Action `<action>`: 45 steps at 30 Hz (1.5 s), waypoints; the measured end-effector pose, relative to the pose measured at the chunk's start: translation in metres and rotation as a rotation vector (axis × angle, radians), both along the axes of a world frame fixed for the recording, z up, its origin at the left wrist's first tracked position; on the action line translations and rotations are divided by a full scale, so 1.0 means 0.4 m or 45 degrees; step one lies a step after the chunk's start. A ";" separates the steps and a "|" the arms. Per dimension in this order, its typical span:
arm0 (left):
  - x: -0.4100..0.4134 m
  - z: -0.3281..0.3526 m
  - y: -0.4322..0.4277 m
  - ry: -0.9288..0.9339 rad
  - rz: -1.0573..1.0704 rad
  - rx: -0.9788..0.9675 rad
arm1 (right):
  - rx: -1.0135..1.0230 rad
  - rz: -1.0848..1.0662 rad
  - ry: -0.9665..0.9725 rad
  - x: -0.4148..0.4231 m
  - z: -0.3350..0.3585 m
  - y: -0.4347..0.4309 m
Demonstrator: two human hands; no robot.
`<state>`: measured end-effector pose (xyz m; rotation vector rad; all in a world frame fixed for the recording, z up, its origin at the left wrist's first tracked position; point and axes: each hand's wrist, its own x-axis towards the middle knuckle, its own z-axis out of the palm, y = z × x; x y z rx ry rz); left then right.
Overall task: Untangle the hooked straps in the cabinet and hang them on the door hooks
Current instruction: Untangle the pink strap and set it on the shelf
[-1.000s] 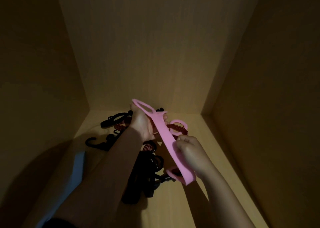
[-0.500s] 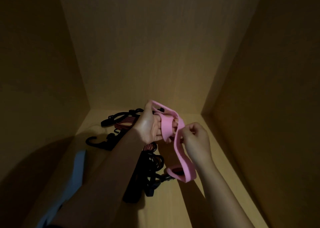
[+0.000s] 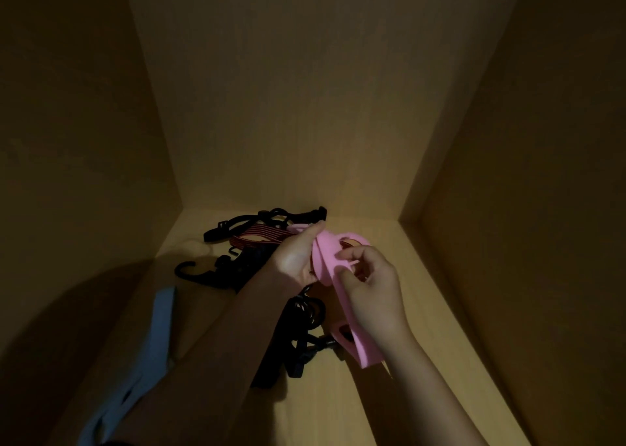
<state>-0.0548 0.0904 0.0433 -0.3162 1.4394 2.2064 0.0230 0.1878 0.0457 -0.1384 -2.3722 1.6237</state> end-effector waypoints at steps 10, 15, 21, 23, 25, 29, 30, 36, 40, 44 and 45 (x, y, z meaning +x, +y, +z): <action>0.020 -0.004 0.006 0.367 -0.140 -0.029 | -0.159 -0.210 0.092 0.007 -0.008 0.010; 0.046 -0.009 0.006 0.515 -0.205 -0.180 | -0.470 -0.265 -0.107 -0.031 0.062 0.019; 0.065 0.010 -0.016 0.601 -0.226 -0.213 | -0.673 -0.186 -0.092 -0.017 0.100 0.015; 0.067 0.012 -0.022 0.599 -0.211 -0.213 | -0.681 -0.166 -0.064 -0.018 0.099 0.013; 0.069 0.015 -0.025 0.584 -0.191 -0.216 | -0.672 -0.138 -0.061 -0.021 0.098 0.011; 0.079 0.018 -0.023 0.615 -0.142 -0.303 | -0.648 -0.115 -0.076 -0.025 0.107 0.013; 0.082 0.021 -0.021 0.641 -0.127 -0.314 | -0.666 -0.115 -0.075 -0.026 0.109 0.013; 0.068 0.086 -0.007 0.735 0.051 -0.238 | -0.717 0.026 -0.079 -0.030 0.098 -0.001; 0.053 0.163 -0.011 0.840 0.094 -0.166 | -0.515 0.327 -0.145 -0.021 0.079 -0.008; 0.031 0.227 -0.010 0.824 0.106 -0.046 | -0.380 0.338 -0.036 -0.036 0.101 -0.022; 0.024 0.240 -0.011 0.800 0.097 0.009 | -0.345 0.316 0.005 -0.042 0.110 -0.025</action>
